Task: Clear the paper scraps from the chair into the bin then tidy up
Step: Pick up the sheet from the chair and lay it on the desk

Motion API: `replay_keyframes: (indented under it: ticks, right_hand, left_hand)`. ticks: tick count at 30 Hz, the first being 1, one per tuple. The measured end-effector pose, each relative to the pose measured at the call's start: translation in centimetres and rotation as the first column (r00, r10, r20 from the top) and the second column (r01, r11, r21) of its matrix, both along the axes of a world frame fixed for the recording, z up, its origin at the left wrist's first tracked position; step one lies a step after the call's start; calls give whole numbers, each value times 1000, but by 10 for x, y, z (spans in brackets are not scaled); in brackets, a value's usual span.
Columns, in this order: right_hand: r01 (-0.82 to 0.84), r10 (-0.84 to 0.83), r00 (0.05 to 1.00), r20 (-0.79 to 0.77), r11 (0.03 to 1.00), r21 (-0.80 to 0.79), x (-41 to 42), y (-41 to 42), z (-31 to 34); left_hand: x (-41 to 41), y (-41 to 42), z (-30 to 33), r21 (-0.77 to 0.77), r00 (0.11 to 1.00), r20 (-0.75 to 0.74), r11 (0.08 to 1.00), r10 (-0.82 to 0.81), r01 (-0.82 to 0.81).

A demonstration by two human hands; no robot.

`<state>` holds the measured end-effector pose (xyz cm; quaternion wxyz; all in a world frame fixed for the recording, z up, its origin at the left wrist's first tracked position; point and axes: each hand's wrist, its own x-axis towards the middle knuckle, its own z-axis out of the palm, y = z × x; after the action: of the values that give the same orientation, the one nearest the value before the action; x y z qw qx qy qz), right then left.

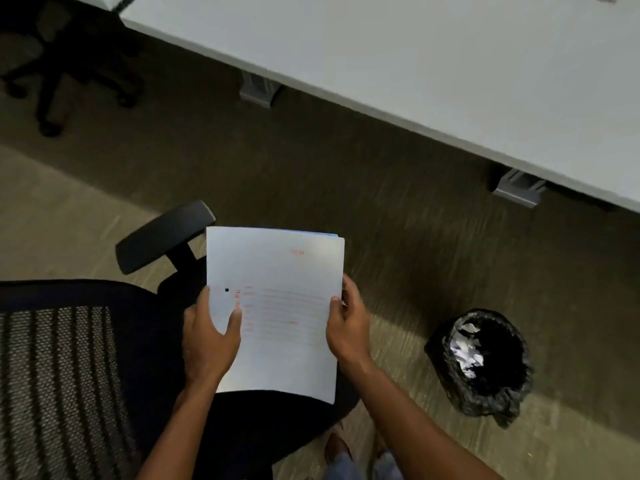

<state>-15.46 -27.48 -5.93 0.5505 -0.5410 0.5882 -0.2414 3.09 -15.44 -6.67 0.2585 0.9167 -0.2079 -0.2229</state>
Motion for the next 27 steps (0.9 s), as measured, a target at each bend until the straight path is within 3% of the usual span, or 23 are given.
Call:
replay_keyframes:
  ticks: [8,15,23,27]
  right_hand:
    - [201,-180,976,121,961,-192,-26,-69,145]
    - [255,-174,945,276,923,-290,-77,-141,256]
    - [213,-84,943,322,896,-390,-147,-224,317]
    - [246,-117,939,322,886,-394,-178,-269,328]
  left_hand:
    - [-22,-74,146,-237,996,86,970,-38,58]
    - [-60,-147,259,-391,978,157,901,-136,188]
    - [-121,-244,334,-524,957,238,808,-164,269]
    - [-150,-290,353,-544,961,228,799,-153,256]
